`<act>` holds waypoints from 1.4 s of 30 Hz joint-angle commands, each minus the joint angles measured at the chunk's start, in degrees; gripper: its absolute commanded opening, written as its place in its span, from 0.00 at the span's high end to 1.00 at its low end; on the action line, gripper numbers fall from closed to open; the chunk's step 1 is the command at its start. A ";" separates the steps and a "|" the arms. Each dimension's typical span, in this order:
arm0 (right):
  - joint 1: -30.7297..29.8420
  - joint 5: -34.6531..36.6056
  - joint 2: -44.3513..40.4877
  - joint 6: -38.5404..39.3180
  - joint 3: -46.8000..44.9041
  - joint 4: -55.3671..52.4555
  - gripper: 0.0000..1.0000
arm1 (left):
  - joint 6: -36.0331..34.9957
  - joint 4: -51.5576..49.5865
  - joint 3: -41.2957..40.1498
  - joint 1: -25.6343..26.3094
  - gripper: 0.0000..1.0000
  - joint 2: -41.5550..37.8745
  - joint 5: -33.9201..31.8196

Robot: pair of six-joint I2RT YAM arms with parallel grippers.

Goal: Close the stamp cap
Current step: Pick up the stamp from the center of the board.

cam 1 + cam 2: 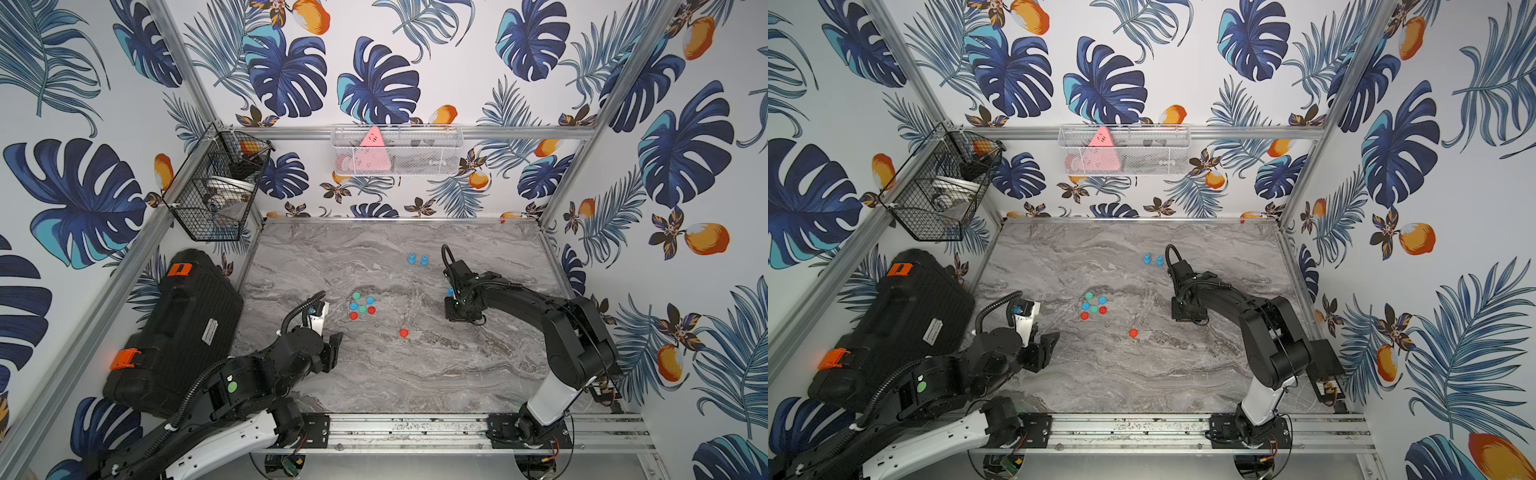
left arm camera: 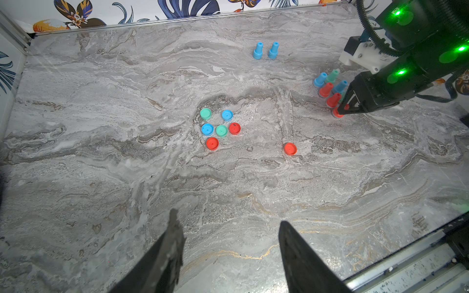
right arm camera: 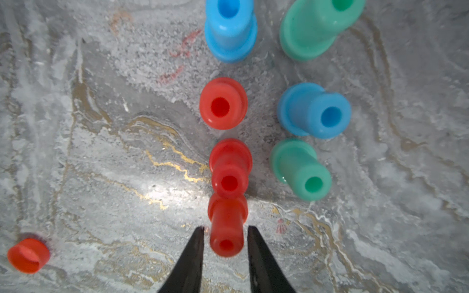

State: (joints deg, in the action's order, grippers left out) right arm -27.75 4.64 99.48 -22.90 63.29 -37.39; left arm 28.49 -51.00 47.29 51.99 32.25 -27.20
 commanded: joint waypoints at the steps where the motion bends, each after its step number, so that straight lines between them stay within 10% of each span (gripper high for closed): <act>1: 0.04 -0.11 0.27 0.48 0.56 0.91 0.69 | 0.16 1.05 -0.13 -0.04 0.36 -0.05 -0.67; 22: -1.00 -0.69 -4.90 -0.70 -0.77 -1.27 0.77 | 0.25 1.18 -0.13 -0.04 0.36 -0.06 -0.48; 42: -17.88 2.91 2.86 -3.91 12.12 -6.09 0.78 | 0.25 1.24 -0.16 -0.04 0.36 0.08 -0.25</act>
State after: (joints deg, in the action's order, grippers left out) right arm -44.69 6.52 101.23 -25.96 74.15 -42.06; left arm 28.60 -50.98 47.22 51.99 32.38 -27.18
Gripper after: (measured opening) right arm 0.224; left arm 0.643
